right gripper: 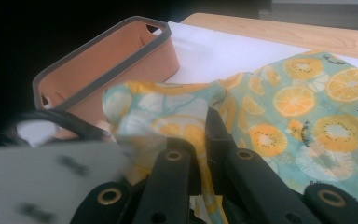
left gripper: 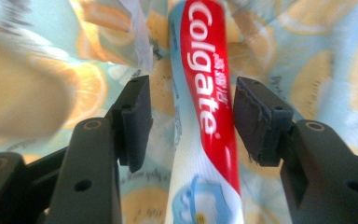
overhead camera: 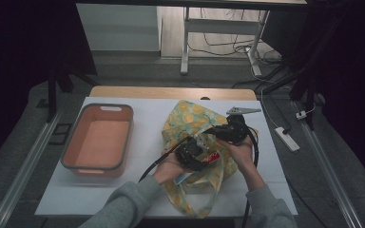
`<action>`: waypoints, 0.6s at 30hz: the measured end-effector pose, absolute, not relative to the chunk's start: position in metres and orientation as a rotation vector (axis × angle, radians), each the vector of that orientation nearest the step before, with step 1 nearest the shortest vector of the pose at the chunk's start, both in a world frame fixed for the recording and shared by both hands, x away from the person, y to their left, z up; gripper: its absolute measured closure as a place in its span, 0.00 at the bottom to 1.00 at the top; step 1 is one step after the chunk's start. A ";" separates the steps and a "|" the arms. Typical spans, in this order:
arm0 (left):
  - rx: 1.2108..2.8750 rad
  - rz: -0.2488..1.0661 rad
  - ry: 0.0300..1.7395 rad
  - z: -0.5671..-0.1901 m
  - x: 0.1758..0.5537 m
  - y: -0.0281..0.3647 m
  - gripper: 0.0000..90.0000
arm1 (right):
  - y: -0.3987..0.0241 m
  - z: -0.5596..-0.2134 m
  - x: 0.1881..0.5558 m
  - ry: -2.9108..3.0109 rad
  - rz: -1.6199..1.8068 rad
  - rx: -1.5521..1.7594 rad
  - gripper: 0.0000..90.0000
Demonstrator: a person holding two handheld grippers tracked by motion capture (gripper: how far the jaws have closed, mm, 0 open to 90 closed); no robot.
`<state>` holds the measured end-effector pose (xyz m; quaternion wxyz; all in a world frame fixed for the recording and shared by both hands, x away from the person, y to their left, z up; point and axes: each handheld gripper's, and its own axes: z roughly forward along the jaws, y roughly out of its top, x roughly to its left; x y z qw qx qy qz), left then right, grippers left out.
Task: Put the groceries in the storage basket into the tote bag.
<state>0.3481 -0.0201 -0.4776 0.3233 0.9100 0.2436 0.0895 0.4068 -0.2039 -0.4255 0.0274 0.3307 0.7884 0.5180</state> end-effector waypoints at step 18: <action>2.183 0.235 0.764 -0.442 0.307 0.102 0.45 | -0.196 -0.435 0.394 2.528 1.490 0.947 0.86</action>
